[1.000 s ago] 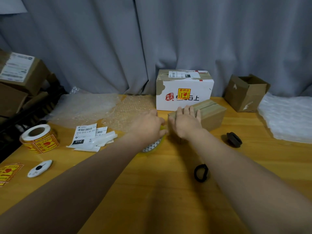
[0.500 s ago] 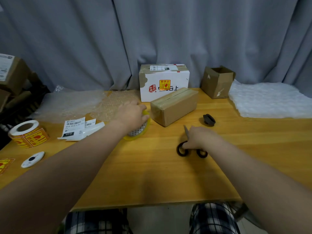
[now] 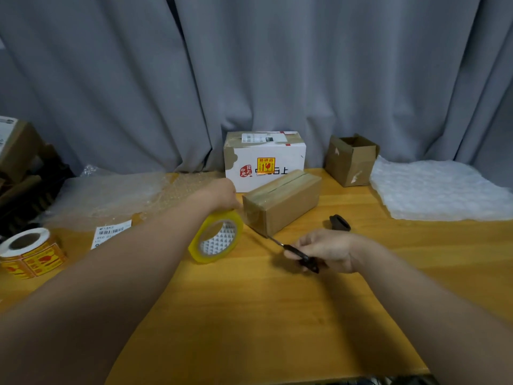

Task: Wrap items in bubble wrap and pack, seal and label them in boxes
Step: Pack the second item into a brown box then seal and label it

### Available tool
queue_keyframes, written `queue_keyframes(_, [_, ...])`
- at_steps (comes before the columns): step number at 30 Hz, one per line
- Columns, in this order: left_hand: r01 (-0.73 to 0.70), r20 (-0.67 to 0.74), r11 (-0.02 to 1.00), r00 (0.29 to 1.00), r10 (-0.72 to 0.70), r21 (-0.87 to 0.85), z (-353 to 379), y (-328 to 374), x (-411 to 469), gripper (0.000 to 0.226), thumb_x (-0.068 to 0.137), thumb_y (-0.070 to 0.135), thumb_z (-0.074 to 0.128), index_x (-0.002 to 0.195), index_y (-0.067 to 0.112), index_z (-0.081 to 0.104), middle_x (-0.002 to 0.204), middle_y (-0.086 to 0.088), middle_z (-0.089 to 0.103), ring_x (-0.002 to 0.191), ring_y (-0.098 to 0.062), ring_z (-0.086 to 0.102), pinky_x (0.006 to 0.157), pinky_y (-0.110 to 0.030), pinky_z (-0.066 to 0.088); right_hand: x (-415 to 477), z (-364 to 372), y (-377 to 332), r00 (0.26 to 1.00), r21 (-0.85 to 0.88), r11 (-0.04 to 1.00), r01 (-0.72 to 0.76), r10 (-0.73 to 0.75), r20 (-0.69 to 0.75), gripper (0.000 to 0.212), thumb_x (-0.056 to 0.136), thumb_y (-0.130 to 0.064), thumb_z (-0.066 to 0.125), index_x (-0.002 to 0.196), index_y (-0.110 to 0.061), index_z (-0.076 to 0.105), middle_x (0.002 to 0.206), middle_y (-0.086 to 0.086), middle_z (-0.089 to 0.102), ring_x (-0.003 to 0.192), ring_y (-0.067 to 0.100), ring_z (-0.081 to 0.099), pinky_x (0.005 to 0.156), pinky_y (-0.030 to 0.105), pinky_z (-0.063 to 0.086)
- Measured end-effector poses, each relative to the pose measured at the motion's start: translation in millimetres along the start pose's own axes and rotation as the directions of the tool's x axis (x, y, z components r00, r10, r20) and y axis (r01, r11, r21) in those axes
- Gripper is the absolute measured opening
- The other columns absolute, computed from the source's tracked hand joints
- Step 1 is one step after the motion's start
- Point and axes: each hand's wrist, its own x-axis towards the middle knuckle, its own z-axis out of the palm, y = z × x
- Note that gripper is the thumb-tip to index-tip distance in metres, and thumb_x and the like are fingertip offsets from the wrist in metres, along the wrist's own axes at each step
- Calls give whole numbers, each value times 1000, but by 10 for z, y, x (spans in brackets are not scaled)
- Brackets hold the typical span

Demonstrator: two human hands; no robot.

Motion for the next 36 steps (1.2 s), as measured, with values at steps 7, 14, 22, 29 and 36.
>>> queue_keyframes(7, [57,237,993,968,-81,108,-13,-66,262,39,83,41,62,109,12,62,100,-3,58,94,-22,57,80,-33,47,400,34,-103,999,10,1000,7,-7,46,55,69,-61,61,99,-14,55,75,-2,61,68,9,53,57,21,32])
queue_keyframes(14, [102,334,994,936,-112,46,51,-96,353,17,87,37,59,86,20,57,81,1,55,74,-14,52,69,-29,42,641,61,-192,994,-1,995,104,-104,25,41,83,-54,59,80,-13,57,67,0,61,57,9,54,53,22,32])
queue_keyframes(22, [89,296,989,947,-122,121,90,-37,353,18,89,32,59,88,13,60,76,-2,51,84,-21,53,74,-32,44,734,76,-100,980,87,977,193,-187,-66,38,79,-42,71,95,-9,64,55,-2,57,47,8,48,51,25,39])
queue_keyframes(29, [94,266,990,957,-118,103,74,-19,279,19,90,28,57,95,11,63,78,-3,53,84,-20,52,72,-30,41,781,45,-86,970,23,973,228,-225,-89,48,57,-50,76,84,-10,68,53,1,55,46,11,47,48,24,38])
queue_keyframes(36, [126,226,991,965,-133,45,96,-78,265,18,86,29,62,82,11,61,71,-1,52,68,-15,50,65,-29,41,709,35,-136,975,85,981,174,-184,121,49,77,-59,55,87,-11,54,54,-2,51,52,11,44,60,24,40])
